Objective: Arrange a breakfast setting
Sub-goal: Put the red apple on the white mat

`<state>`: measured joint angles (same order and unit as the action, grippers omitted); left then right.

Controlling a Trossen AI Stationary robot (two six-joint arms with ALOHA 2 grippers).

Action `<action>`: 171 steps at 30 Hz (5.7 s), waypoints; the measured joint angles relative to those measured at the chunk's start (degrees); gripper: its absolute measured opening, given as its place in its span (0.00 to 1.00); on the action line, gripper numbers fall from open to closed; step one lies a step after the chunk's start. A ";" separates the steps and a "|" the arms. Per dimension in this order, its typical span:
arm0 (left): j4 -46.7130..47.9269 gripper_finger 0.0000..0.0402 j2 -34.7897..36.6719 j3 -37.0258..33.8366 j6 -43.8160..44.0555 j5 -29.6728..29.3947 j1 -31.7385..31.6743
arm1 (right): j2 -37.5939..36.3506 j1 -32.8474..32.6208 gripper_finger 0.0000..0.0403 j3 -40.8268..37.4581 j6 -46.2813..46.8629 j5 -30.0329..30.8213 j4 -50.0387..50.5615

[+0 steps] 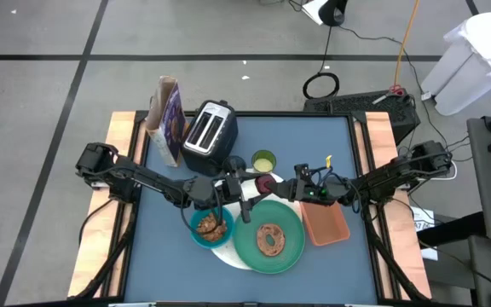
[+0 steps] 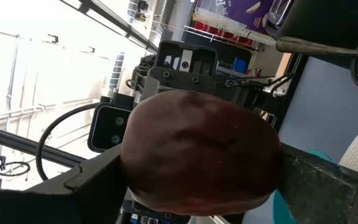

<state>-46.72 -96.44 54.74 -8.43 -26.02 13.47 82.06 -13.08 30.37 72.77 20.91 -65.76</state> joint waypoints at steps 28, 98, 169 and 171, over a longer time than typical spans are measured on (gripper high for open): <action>0.30 0.64 0.00 0.00 -0.30 -0.07 0.00 | -0.02 0.02 0.89 0.00 -6.27 -0.07 0.76; 2.03 0.64 -0.04 0.02 13.24 0.11 -1.25 | -5.29 2.73 0.84 -0.02 -73.48 -9.91 9.86; 3.27 0.88 -0.02 0.00 11.74 0.04 -1.36 | -32.42 3.02 0.67 -16.07 -67.48 14.90 28.79; 3.25 0.88 -0.02 0.00 11.72 0.04 -1.36 | -32.41 3.54 0.66 -19.37 -67.54 15.07 24.31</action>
<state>-43.46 -96.47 54.74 3.29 -25.98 12.12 49.65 -9.55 11.00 5.23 35.98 -41.45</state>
